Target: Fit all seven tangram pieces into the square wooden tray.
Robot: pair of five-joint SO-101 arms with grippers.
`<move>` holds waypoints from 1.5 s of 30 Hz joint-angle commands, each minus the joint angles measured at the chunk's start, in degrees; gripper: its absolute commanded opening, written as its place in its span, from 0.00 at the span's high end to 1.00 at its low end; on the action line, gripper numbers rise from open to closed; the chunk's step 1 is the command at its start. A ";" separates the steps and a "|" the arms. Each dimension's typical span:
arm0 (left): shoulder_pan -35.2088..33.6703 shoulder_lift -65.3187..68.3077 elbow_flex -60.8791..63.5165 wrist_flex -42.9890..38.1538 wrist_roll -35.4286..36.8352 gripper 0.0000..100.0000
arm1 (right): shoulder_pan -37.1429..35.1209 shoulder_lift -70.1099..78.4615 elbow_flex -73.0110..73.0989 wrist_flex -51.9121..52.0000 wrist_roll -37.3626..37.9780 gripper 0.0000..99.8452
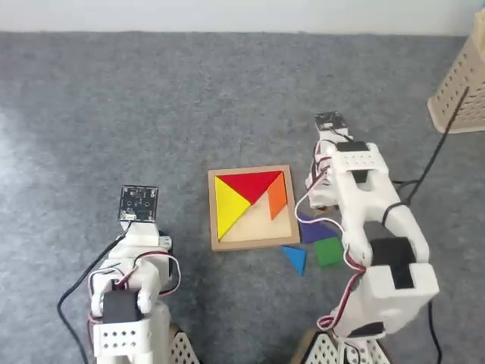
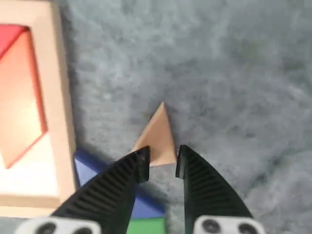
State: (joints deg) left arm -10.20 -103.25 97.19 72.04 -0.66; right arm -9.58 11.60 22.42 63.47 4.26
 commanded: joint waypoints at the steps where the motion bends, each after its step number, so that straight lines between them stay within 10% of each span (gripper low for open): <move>1: -0.09 -0.97 -0.66 0.26 0.44 0.99 | -2.24 2.15 -4.84 3.56 -2.11 0.87; 17: -0.09 -0.97 -0.66 0.26 0.44 0.99 | -5.23 11.91 -14.59 7.08 -2.46 0.79; 34: -0.09 -0.97 -0.66 0.26 0.44 0.99 | -2.51 1.10 -15.65 11.74 -2.73 0.99; 45: -0.09 -0.97 -0.66 0.26 0.44 0.99 | -21.32 -6.99 -14.33 6.02 -5.98 0.99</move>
State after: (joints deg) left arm -10.11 -103.25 97.19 72.04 -0.66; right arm -25.76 6.86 8.35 73.23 -0.75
